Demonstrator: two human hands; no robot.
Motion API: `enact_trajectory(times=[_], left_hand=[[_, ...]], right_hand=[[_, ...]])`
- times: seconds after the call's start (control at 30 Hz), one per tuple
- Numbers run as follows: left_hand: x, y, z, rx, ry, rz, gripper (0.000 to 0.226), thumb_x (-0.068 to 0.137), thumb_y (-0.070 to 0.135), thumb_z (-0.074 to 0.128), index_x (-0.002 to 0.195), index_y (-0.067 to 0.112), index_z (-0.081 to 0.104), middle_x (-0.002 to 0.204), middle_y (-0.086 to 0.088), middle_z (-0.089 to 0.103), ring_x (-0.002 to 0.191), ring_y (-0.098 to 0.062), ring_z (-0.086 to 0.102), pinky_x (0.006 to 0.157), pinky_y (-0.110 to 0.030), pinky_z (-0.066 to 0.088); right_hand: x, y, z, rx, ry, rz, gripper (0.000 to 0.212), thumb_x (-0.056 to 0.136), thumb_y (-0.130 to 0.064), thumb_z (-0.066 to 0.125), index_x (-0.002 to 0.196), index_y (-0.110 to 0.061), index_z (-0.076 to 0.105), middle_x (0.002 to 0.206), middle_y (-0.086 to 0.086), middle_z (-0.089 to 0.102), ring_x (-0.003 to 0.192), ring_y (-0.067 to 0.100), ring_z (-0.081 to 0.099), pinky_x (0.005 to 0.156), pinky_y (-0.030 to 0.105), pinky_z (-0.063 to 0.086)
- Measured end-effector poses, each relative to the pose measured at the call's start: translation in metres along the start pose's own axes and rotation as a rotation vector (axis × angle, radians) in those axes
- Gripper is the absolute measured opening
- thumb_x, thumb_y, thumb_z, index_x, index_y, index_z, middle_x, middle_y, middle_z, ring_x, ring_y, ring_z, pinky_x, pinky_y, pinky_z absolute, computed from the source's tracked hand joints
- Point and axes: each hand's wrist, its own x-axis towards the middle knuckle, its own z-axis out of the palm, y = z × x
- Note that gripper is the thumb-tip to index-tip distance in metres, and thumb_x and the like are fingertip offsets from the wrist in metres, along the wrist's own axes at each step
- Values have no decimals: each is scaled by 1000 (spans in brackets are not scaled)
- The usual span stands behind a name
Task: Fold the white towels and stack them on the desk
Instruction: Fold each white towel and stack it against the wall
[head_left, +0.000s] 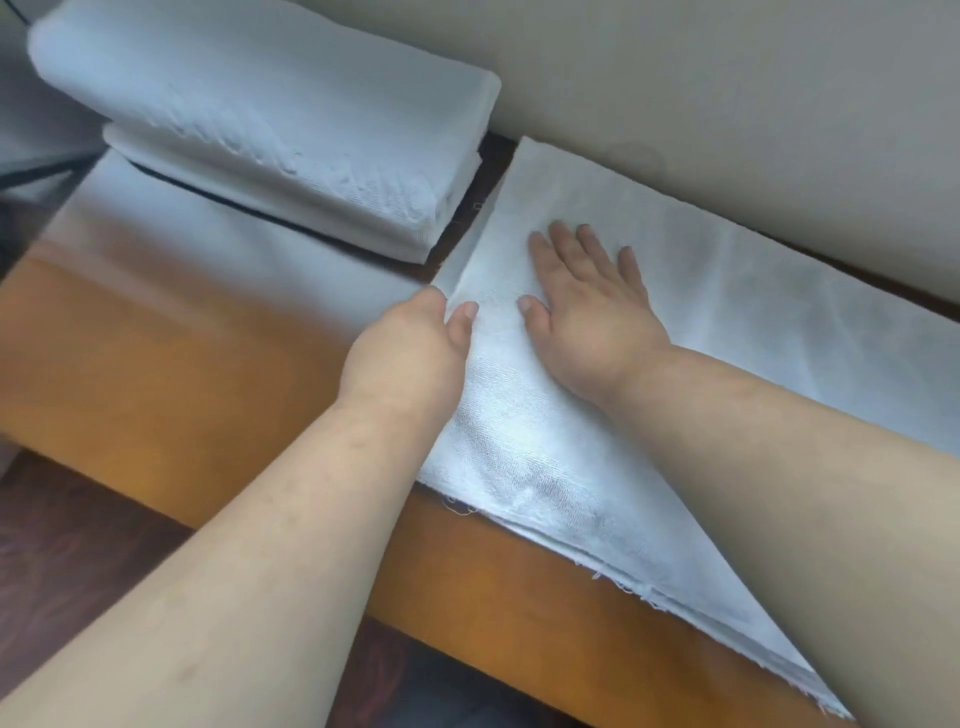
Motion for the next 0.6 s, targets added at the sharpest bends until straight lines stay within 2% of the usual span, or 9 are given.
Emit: enact_trajectory(times=[0.1,0.2,0.27,0.33,0.37,0.43,0.5,0.6], left_hand=[[4,-1,-9,-126,-63,-61,38,98,54,37,85,18,42,75,-3,52,78,-32,52,65,-35,37],[13,0,-14,-108,-136,-116,40,98,55,37,101,16,47,91,-8,58,90,-33,56,70,-35,39],[14,0,-15,-91,-145,-125,49,97,59,34,112,16,51,102,-9,61,99,-33,57,73,-34,38],[9,-2,-15,-46,-139,-119,61,92,67,34,119,17,53,112,-7,62,102,-31,57,75,-33,38],[4,-5,-14,7,-135,-100,60,91,68,35,114,17,54,110,-7,63,96,-30,56,73,-33,38],[-9,-10,-12,81,-82,-39,45,94,61,36,96,17,47,92,-9,62,79,-29,50,67,-35,36],[-18,-11,-10,91,-3,25,36,100,50,35,93,15,43,76,-10,53,71,-33,48,63,-39,38],[-15,-8,-9,3,-19,3,34,101,47,35,94,13,38,76,-14,51,72,-36,48,63,-41,37]], right_hand=[[-2,-2,-10,57,-31,29,63,100,-44,30,156,-23,11,165,0,3,151,19,-3,120,49,-3],[-16,-16,-18,139,57,45,56,99,-33,38,153,-21,26,164,2,14,151,21,3,120,51,-3],[-43,-30,-14,179,143,54,54,98,-31,39,151,-23,32,162,1,20,151,21,6,118,51,-4],[-76,-38,-4,202,125,118,57,98,-36,38,152,-24,27,163,1,14,151,20,-1,118,52,-7],[-90,-39,1,194,77,154,60,98,-41,36,154,-25,22,164,1,8,151,20,-5,118,52,-9],[-107,-32,11,166,-11,173,66,98,-51,33,155,-25,12,165,1,-2,150,19,-12,118,51,-11],[-112,-23,15,195,-22,116,69,98,-55,32,156,-25,11,165,1,-3,150,17,-13,119,47,-11],[-114,-10,12,263,13,73,64,99,-50,34,155,-24,17,165,2,1,150,16,-9,120,39,-10]])
